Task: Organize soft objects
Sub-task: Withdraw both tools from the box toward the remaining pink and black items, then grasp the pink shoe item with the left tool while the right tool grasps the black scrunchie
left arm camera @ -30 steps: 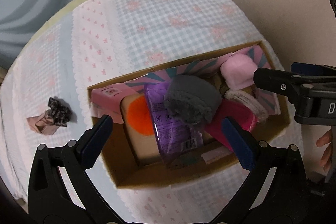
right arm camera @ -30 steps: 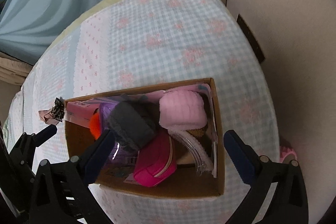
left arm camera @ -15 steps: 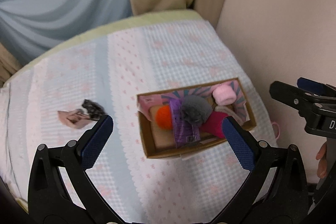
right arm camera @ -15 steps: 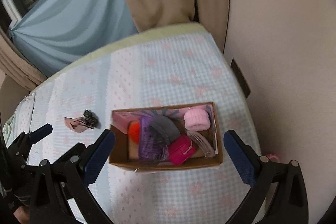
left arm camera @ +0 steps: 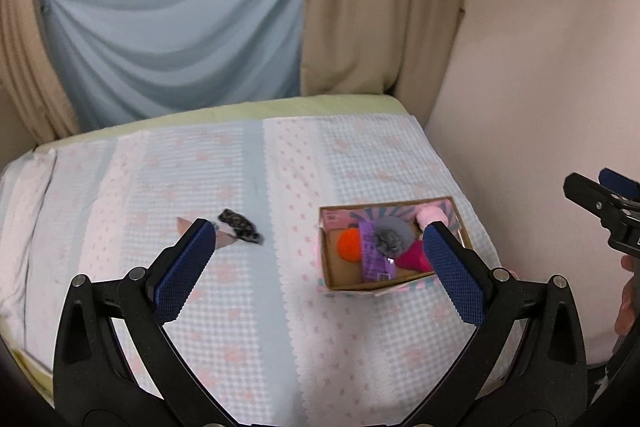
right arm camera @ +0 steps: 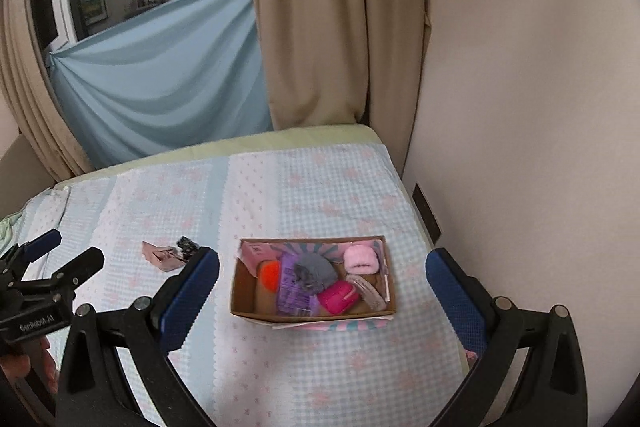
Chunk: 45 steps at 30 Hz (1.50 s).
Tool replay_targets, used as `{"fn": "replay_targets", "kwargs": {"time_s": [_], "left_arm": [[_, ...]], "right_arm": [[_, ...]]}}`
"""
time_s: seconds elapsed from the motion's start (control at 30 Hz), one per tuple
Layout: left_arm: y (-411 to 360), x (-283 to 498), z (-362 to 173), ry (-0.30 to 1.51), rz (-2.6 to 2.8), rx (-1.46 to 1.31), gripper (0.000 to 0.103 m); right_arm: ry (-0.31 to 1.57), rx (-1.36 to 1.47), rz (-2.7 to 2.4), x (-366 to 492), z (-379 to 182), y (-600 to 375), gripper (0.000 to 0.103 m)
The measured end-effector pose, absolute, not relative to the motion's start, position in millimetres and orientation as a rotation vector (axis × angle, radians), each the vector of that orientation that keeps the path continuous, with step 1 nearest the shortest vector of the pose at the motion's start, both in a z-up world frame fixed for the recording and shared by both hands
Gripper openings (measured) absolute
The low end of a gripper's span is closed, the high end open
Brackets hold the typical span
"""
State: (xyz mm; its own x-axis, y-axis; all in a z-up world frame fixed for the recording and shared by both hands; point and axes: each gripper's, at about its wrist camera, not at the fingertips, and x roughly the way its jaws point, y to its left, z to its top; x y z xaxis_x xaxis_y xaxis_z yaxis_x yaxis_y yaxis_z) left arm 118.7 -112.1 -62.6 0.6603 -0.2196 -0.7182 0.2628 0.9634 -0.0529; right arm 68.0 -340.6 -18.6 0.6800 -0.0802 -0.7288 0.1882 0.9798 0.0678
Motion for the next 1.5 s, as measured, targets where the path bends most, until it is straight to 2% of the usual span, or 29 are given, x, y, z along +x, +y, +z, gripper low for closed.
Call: {"fn": "replay_targets", "kwargs": {"time_s": [0.33,0.63,1.03,1.47,1.5], "left_arm": [[-31.7,115.6,-65.8,0.773,-0.114,-0.008,0.103],[27.2,155.8,-119.0,0.858,0.011,-0.065,0.103],[87.6,259.8,-265.9,0.983,0.038,-0.284,0.103],[89.3,339.3,-407.2,1.068,-0.098,-0.213,0.103],[87.0,343.5,-419.2,1.072,-0.110,-0.192,0.103]], "right_arm": [[0.772,0.114,-0.010,95.3,-13.2,-280.9,0.103],[0.831,0.107,0.178,163.3,-53.8,-210.4,0.103],[1.030,0.161,0.292,290.1,-202.6,-132.1,0.103],[1.195,0.231,0.300,376.7,-353.7,-92.0,0.102],[1.209,0.234,0.298,380.9,-365.2,-89.6,0.098]]}}
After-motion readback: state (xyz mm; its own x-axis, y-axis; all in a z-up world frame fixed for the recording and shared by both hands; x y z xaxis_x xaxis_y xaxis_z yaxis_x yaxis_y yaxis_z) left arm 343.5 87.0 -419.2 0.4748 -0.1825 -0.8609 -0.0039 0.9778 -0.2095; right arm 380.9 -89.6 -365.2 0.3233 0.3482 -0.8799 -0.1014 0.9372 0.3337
